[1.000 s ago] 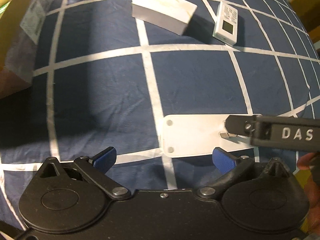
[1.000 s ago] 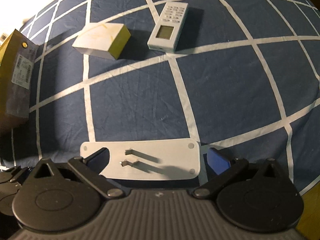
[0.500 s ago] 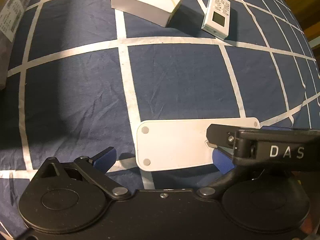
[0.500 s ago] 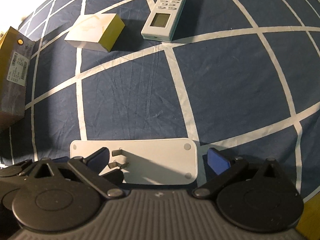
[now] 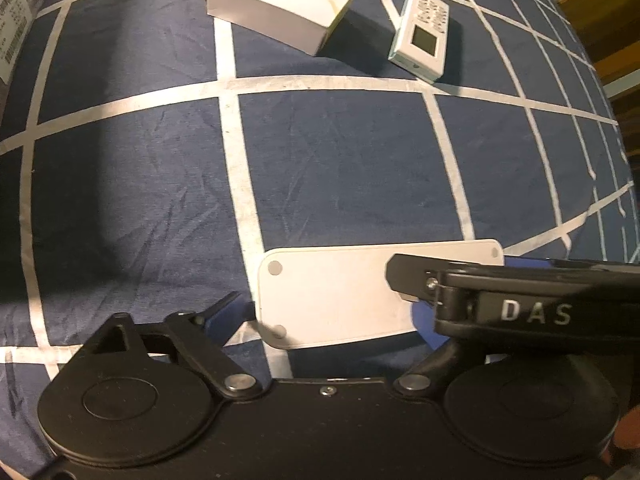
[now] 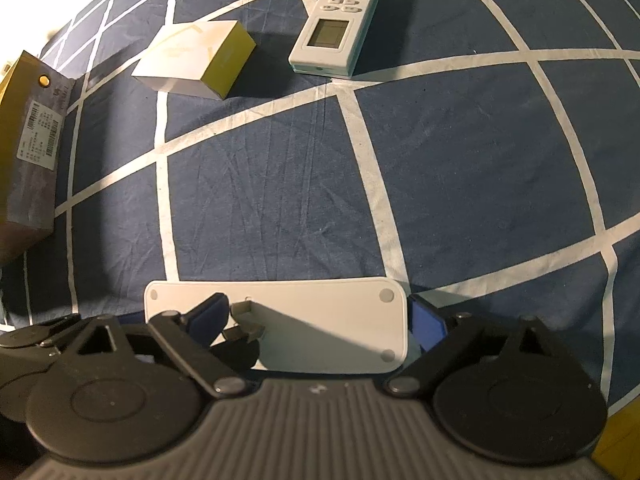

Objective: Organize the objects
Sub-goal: 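Close the right gripper on the edge of the white plastic plate, then lift the white plate with the right gripper and carry it over the cardboard box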

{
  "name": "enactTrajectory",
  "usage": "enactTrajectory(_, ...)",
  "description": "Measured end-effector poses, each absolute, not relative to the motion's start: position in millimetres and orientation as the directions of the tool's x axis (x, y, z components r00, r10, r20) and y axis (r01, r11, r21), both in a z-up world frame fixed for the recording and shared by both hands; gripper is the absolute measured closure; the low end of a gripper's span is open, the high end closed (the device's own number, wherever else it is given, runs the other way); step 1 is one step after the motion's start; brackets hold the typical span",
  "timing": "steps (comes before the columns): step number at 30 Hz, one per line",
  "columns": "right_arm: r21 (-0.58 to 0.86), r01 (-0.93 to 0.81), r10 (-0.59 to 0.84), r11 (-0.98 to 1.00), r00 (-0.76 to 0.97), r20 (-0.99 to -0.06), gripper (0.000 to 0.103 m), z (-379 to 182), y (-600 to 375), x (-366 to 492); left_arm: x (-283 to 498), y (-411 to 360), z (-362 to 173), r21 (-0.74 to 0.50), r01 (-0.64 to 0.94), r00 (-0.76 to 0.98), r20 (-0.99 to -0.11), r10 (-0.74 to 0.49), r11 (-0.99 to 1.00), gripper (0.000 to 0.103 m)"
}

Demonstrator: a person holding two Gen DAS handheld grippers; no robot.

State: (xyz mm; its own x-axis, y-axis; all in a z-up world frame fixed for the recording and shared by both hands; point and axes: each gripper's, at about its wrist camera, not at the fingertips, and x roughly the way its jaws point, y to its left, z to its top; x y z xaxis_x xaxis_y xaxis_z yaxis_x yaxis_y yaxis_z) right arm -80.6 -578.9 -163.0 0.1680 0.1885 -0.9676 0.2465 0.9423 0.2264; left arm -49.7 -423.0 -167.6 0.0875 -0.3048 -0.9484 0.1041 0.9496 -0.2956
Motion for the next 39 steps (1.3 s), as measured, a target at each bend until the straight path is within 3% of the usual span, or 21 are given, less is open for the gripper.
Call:
enactTrajectory(6, 0.225, 0.247, 0.188, 0.943, 0.164, -0.968, 0.009, -163, -578, -80, -49, -423, -167, -0.299, 0.100, 0.079, -0.949, -0.307, 0.949, 0.020)
enactTrajectory(8, 0.215, 0.243, 0.178, 0.946, 0.167, -0.970, 0.015, -162, -577, -80, -49, -422, -167, -0.296, 0.089, 0.073, -0.950, -0.303, 0.951, 0.020)
enactTrajectory(21, 0.222, 0.208, 0.183, 0.953, 0.192, -0.964, 0.015, -136, -554, -68, -42, -397, -140, -0.281, 0.091, 0.107, -0.951, -0.290, 0.955, 0.020)
enactTrajectory(39, 0.259, 0.121, 0.213, 0.958, 0.299, -0.930, 0.015, -64, -442, -20, -13, -281, -62, -0.232, 0.064, 0.236, -0.942, -0.241, 0.971, 0.021)
